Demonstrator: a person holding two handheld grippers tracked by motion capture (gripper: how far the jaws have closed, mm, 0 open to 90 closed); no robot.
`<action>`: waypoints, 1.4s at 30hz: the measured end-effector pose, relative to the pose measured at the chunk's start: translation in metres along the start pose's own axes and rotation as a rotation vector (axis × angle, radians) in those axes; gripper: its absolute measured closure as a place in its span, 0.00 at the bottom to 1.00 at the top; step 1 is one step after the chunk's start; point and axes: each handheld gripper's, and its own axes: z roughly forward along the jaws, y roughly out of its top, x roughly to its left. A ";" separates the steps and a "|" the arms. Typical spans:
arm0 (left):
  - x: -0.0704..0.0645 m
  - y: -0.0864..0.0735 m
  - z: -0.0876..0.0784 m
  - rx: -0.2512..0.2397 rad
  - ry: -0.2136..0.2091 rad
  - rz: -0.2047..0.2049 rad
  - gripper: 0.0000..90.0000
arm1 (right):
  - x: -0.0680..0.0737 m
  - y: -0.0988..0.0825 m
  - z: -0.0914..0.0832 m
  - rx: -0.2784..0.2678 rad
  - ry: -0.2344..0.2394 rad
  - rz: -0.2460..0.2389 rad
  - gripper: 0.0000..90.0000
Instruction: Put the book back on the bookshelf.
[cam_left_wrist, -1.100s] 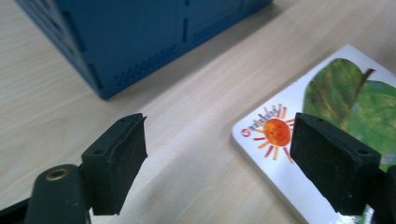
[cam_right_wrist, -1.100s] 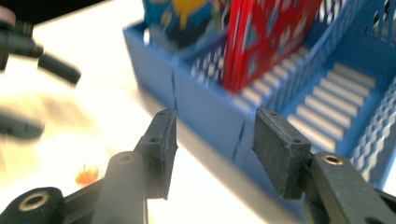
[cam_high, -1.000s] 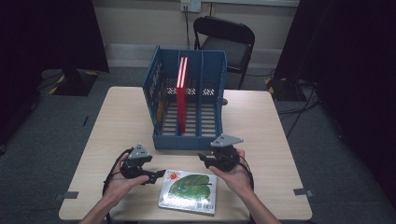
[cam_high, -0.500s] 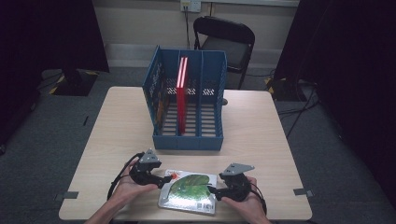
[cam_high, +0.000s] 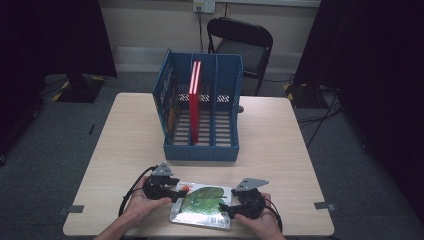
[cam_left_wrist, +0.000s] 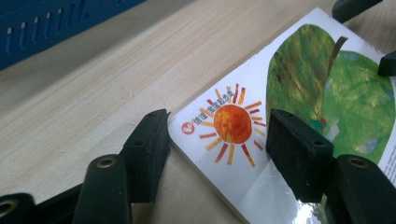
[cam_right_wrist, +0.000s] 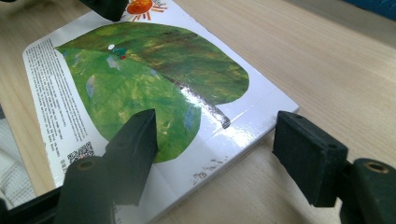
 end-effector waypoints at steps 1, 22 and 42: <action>0.000 -0.001 0.000 -0.004 0.000 0.005 0.43 | 0.000 0.000 0.000 -0.004 -0.005 -0.004 0.35; 0.001 0.002 -0.017 0.051 -0.002 -0.070 0.44 | 0.000 0.008 0.007 -0.014 0.019 -0.034 0.24; 0.002 -0.001 -0.013 0.067 0.008 -0.100 0.58 | 0.026 -0.011 -0.003 0.023 0.045 -0.125 0.12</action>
